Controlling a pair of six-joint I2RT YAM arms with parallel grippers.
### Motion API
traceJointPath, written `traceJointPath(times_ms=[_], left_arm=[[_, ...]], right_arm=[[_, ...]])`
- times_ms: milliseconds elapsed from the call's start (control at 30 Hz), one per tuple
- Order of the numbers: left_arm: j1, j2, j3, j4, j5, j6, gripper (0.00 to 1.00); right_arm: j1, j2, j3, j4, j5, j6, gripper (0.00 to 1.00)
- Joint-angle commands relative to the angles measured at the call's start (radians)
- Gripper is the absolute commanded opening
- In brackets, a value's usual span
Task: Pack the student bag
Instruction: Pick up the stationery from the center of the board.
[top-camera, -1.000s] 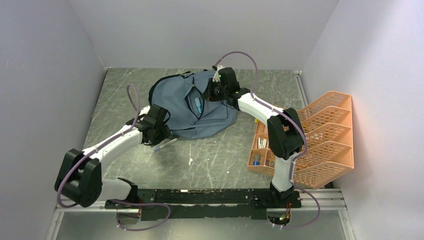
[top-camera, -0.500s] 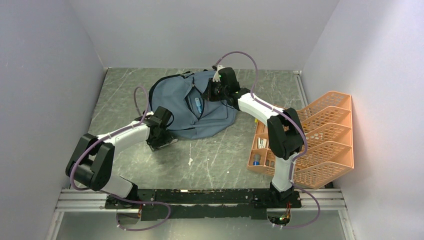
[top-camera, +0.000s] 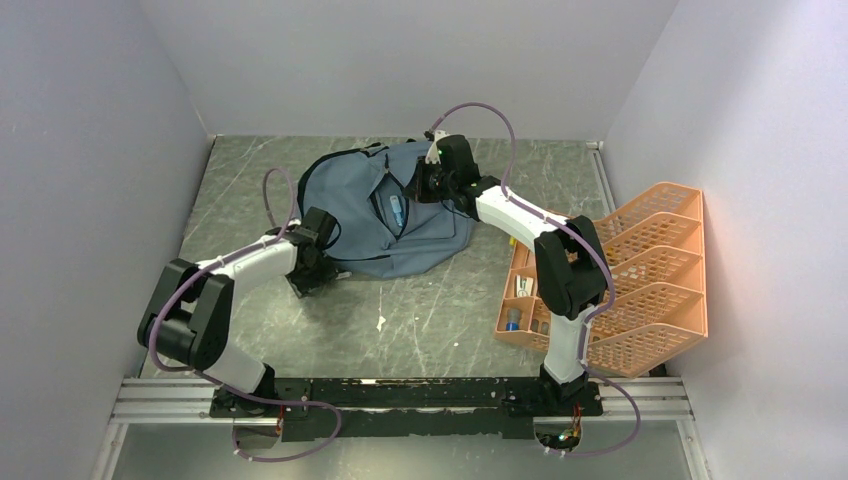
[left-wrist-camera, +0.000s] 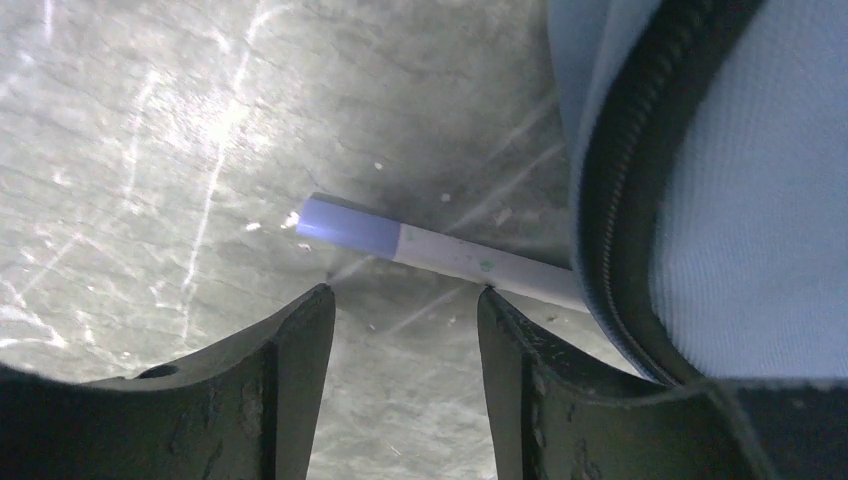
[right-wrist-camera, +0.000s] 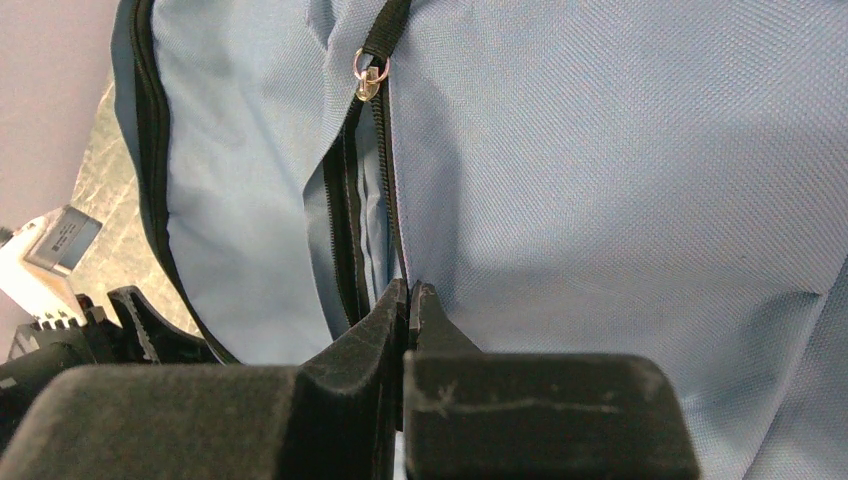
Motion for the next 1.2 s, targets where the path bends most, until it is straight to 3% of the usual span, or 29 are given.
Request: traceJointPath(times_ms=[0,333,900,1167], left_arm=[[0.033,-0.02,0.024,0.02,0.001,0.078,0.58],[0.04,-0.092,0.042,0.051,-0.01,0.183,0.59],[0.043,0.102,0.098,0.013,-0.011,0.052,0.62],[0.043,0.145,0.104,0.0,-0.031,0.106,0.55]], right_arm=[[0.0,-0.028,-0.018,-0.039,-0.021,-0.001,0.0],[0.0,-0.023,-0.007,-0.047,-0.026,-0.003,0.0],[0.0,-0.025,0.003,-0.065,-0.022,-0.019,0.0],[-0.001,-0.031,-0.008,-0.072,-0.002,-0.034,0.0]])
